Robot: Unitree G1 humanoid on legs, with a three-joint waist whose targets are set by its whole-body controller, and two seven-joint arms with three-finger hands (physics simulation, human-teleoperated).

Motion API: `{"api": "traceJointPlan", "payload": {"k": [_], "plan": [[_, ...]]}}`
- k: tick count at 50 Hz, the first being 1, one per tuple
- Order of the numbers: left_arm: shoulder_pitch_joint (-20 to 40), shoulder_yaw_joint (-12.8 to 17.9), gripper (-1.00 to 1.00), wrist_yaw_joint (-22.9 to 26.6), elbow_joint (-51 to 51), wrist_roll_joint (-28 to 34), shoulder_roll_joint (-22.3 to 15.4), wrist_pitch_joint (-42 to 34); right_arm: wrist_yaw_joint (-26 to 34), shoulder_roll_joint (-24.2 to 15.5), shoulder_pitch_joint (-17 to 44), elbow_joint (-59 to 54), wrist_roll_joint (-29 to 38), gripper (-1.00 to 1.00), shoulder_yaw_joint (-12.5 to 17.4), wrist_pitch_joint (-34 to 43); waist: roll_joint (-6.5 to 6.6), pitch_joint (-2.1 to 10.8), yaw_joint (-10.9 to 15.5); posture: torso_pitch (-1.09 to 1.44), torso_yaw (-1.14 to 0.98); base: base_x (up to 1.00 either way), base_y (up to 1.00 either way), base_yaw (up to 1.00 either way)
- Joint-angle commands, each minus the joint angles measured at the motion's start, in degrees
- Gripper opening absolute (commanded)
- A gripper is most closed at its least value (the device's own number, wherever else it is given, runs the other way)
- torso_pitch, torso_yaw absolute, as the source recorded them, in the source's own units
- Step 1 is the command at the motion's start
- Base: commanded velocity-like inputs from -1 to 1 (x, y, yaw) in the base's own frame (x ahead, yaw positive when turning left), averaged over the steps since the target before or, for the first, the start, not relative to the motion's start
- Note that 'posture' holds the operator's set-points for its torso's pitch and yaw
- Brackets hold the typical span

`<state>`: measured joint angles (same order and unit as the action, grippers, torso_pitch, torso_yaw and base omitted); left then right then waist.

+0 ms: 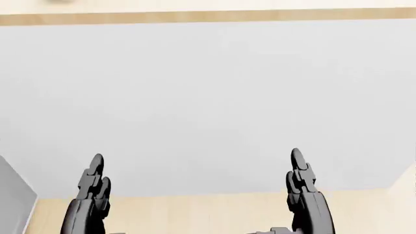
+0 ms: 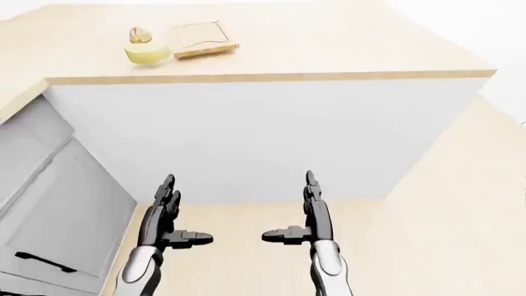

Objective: Place the bread and cheese on the cutting board.

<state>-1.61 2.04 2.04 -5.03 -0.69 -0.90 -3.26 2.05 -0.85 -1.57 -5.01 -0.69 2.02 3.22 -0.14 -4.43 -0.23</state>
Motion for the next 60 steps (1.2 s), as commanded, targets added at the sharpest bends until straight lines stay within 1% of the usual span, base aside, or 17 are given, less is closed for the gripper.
{"api": "traceJointPlan", "payload": {"k": [1, 3, 4, 5, 7, 16, 17, 18, 19, 20, 23, 24, 28, 30, 41, 51, 60], "plan": [[2.19, 0.17, 1.0, -0.07, 3.89, -0.35, -0.14, 2.99, 0.07, -0.34, 1.94, 4.05, -0.16, 1.0, 0.21, -3.47, -0.45, 0.05, -0.12, 0.0, 0.0, 0.0, 0.0, 0.0], [2.07, 0.14, 1.0, -0.34, 3.97, -0.29, -0.1, 2.59, 0.12, -0.31, 1.86, 3.85, -0.32, 1.0, 0.33, -3.79, -0.05, 3.53, 0.37, 0.0, 0.0, 0.0, 0.0, 0.0], [1.85, 0.09, 1.0, -0.32, 4.51, -0.33, -0.09, 2.27, 0.04, -0.31, 1.63, 4.39, -0.14, 1.0, 0.22, -3.43, -0.08, 2.99, 0.36, 0.0, 0.0, 0.0, 0.0, 0.0], [2.04, 0.15, 1.0, -0.26, 3.82, -0.3, -0.17, 2.76, -0.05, -0.27, 1.63, 4.33, -0.04, 1.0, 0.17, -3.39, -0.35, 0.99, 0.33, 0.0, 0.0, 0.0, 0.0, 0.0], [2.17, 0.19, 1.0, -0.16, 3.3, -0.33, -0.22, 3.17, -0.09, -0.26, 1.8, 3.89, -0.07, 1.0, 0.24, -3.41, -0.45, 3.95, 0.38, 0.0, 0.0, 0.0, 0.0, 0.0], [2.5, 0.26, 1.0, -0.2, 2.5, -0.51, -0.19, 3.28, 0.03, -0.31, 1.8, 3.75, 0.09, 1.0, 0.21, -3.6, -0.27, 4.65, 0.4, 0.0, 0.0, 0.0, 0.0, 0.0], [38.82, -1.53, 1.0, -14.58, 7.94, -20.28, -19.44, -24.37, -17.68, -27.87, 40.17, 10.28, -30.24, 1.0, -4.95, 26.16, -0.27, 4.75, 0.43, 0.0, 0.0, 0.0, 0.0, 0.0], [43.6, 1.2, 1.0, -13.03, 8.01, -18.4, -18.53, -29.57, -15.86, -26.07, 46.41, 11.33, -27.97, 1.0, -0.44, 35.04, -0.37, 5.0, 0.48, 0.0, 0.0, 0.0, 0.0, 0.0], [44.57, 2.57, 1.0, -11.61, 8.6, -16.43, -17.46, -31.21, -13.67, -24.23, 47.71, 11.88, -24.64, 1.0, 1.63, 37.55, -0.5, 7.07, 0.33, 0.0, 0.0, 0.0, 0.0, 0.0], [45.88, 3.81, 1.0, -10.4, 8.87, -15.06, -16.91, -32.59, -11.71, -23.13, 48.98, 12.31, -21.92, 1.0, 3.12, 39.4, -0.36, 3.27, 0.36, 0.0, 0.0, 0.0, 0.0, 0.0], [47.93, 5.65, 1.0, -8.26, 8.88, -12.37, -15.7, -34.27, -7.71, -20.54, 50.84, 11.67, -16.36, 1.0, 5.64, 40.83, -0.34, 0.02, 0.49, 0.0, 0.0, 0.0, 0.0, 0.0], [48.16, 6.06, 1.0, -7.89, 9.22, -11.97, -15.43, -34.73, -7.04, -20.07, 51.33, 11.85, -15.32, 1.0, 6.26, 41.62, -0.39, 0.16, 0.4, 0.0, 0.0, 0.0, 0.0, 0.0], [48.17, 6.96, 1.0, -6.89, 9.8, -10.86, -15.07, -35.15, -5.11, -19.6, 52.74, 12.03, -13.13, 1.0, 7.91, 42.84, -0.56, 4.09, 0.4, 0.0, 0.0, 0.0, 0.0, 0.0], [49.57, 7.64, 1.0, -6.9, 10.37, -11.18, -15.52, -36.81, -4.65, -19.83, 53.94, 12.07, -12.82, 1.0, 8.47, 43.82, -0.57, 4.94, 0.47, 0.0, 0.0, 0.0, 0.0, 0.0], [60.18, 10.77, 1.0, -5.24, 6.34, -13.21, -23.82, -41.54, -2.61, -24.31, 63.2, 8.91, -12.1, 1.0, 9.42, 47.87, -0.23, 2.86, 0.46, 0.0, 0.0, 0.0, 0.0, 0.0], [62.56, 11.69, 1.0, -3.36, 2.6, -13.51, -28.81, -40.85, -1.04, -26.88, 66.79, 4.95, -11.55, 1.0, 10.08, 47.82, 0.13, 2.87, 0.46, 0.0, 0.0, 0.0, 0.0, 0.0], [64.5, 12.05, 1.0, -2.83, 0.91, -14.35, -30.43, -41.43, -0.92, -27.22, 66.71, 4.56, -12.45, 1.0, 10.72, 47.99, 0.17, 2.66, 0.42, 0.0, 0.0, 0.0, 0.0, 0.0]]}}
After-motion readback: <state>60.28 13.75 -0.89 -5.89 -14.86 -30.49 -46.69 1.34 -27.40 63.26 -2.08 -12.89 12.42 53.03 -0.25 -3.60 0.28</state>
